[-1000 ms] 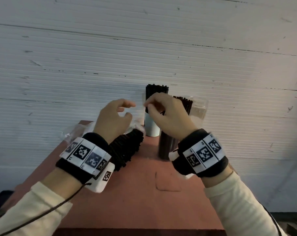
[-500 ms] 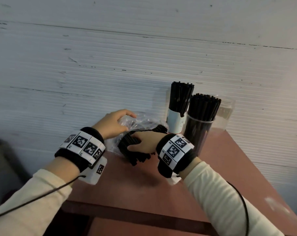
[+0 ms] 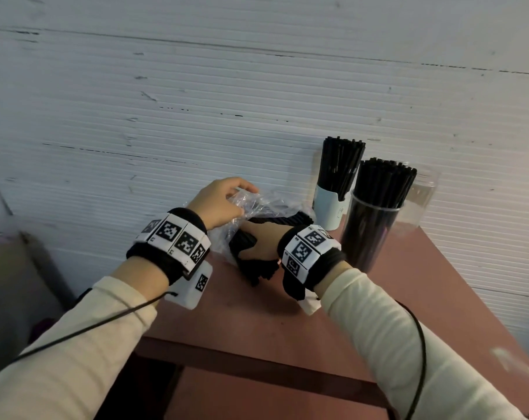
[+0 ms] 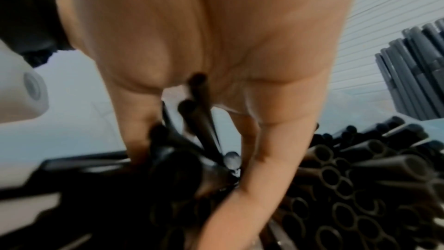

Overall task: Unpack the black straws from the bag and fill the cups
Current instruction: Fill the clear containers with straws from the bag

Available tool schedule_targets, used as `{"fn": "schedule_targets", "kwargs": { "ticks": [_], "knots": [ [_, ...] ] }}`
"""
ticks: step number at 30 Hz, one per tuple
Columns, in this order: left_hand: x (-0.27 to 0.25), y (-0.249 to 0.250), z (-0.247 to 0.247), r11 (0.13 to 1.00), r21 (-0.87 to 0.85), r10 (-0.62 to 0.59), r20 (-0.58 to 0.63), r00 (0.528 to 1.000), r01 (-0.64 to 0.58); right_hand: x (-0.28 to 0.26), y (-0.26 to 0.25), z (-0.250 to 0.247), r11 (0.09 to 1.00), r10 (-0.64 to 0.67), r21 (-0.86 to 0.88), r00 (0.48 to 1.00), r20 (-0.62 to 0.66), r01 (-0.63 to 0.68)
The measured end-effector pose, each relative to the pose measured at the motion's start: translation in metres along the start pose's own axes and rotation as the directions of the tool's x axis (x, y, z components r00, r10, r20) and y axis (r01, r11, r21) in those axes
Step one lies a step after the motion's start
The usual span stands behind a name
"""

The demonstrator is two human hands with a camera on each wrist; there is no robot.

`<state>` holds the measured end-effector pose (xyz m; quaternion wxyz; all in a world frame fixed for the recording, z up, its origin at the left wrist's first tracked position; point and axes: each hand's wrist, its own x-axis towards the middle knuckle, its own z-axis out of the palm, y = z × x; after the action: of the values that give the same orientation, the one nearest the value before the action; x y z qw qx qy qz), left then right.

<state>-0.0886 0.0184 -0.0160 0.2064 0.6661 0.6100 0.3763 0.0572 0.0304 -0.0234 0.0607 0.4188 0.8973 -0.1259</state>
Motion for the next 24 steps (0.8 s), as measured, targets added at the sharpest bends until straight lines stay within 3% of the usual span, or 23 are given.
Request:
{"fn": "schedule_targets", "kwargs": {
  "ticks": [6,13,18,24],
  "knots": [
    [0.001,-0.004,-0.001,1.0,0.002,-0.01,-0.006,1.0,0.01,-0.001,0.008,0.001,0.997,-0.06,0.035,0.997,-0.055,0.062],
    [0.002,-0.006,-0.003,1.0,0.025,-0.009,-0.031,0.999,0.009,0.003,0.029,0.002,0.97,-0.046,0.228,0.982,-0.183,0.088],
    [0.003,-0.003,-0.002,1.0,0.021,-0.008,-0.032,0.999,0.009,-0.004,0.035,-0.001,0.957,-0.034,0.271,0.965,-0.258,0.106],
    [-0.006,0.0,-0.001,0.997,0.072,0.002,0.011,1.0,-0.003,-0.021,0.046,-0.006,0.946,-0.033,0.303,0.965,-0.26,0.114]
  ]
}}
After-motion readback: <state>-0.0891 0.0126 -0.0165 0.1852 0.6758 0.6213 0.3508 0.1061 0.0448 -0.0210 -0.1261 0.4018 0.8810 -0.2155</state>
